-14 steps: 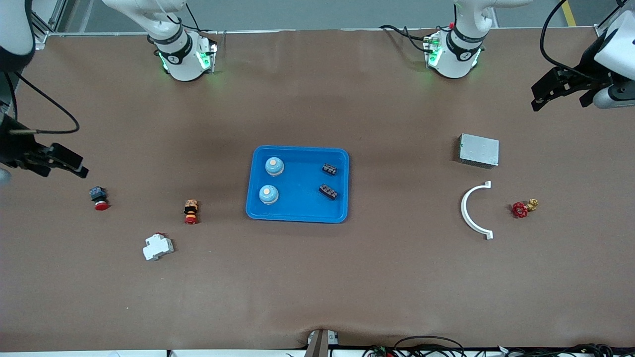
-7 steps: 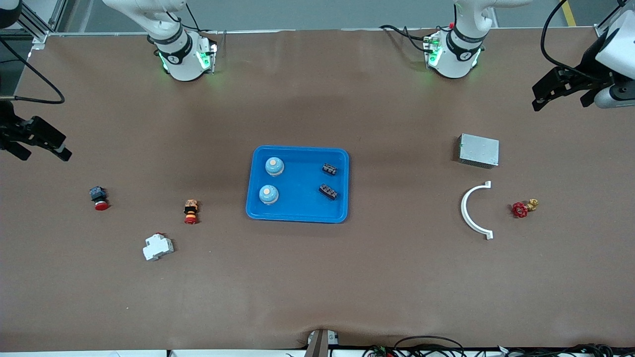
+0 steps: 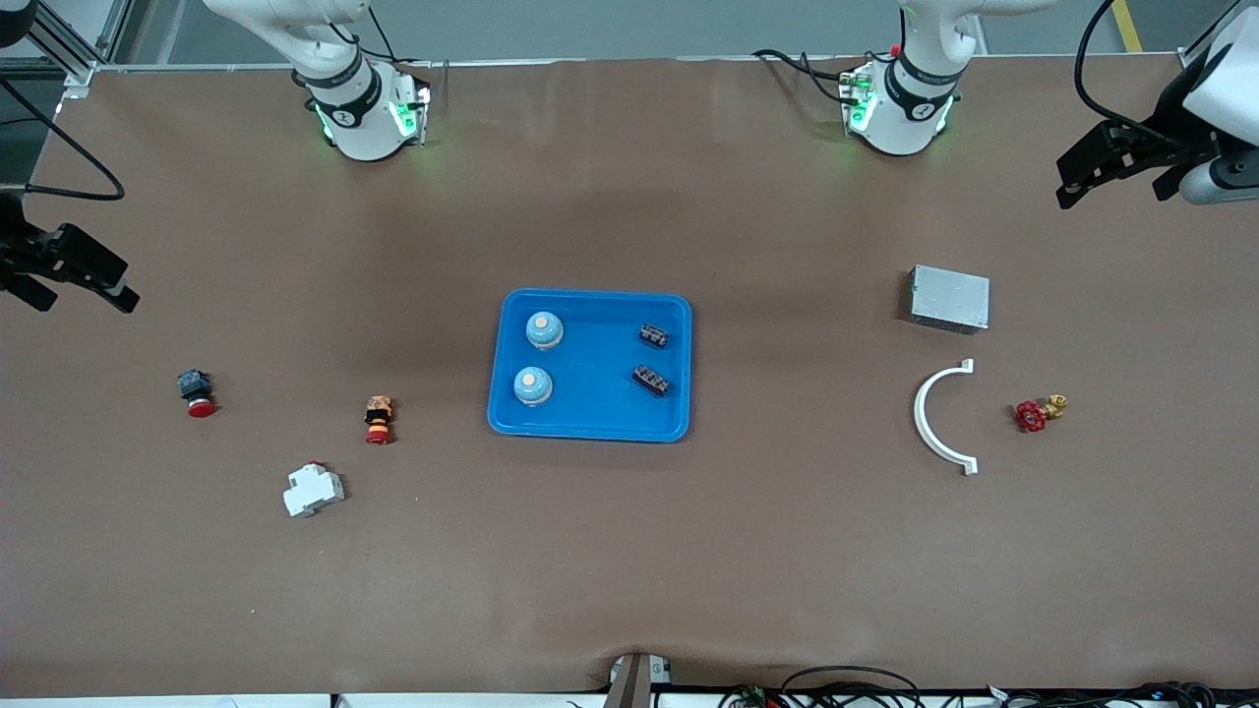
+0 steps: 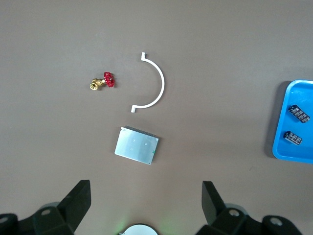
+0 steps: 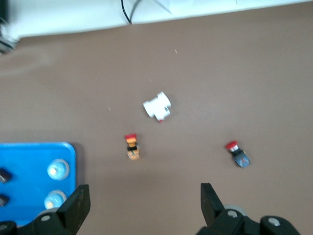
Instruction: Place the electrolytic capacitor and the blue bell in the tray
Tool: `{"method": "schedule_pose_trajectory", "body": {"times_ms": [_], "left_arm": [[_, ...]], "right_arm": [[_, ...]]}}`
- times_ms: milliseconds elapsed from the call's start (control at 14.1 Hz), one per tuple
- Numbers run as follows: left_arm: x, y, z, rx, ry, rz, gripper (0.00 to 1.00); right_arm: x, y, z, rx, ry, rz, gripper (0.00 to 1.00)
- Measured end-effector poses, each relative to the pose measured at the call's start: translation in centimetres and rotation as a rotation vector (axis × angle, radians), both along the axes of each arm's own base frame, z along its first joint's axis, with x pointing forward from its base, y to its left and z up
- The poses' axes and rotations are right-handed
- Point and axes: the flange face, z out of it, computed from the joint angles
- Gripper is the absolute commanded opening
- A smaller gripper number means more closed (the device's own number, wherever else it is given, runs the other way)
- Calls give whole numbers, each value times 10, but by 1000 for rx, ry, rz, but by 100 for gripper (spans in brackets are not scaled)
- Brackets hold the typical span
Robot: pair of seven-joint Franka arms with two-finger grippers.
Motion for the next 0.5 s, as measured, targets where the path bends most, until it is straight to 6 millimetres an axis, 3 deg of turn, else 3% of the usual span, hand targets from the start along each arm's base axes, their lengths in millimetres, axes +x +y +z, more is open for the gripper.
{"method": "schedule_pose_trajectory", "body": {"times_ms": [284, 496], "left_arm": [[-1, -7, 1, -34, 4, -10, 100], [-3, -6, 0, -35, 19, -9, 100]], "right_arm": [[-6, -3, 16, -53, 26, 1, 100], [-9, -3, 16, -50, 49, -12, 100]]}}
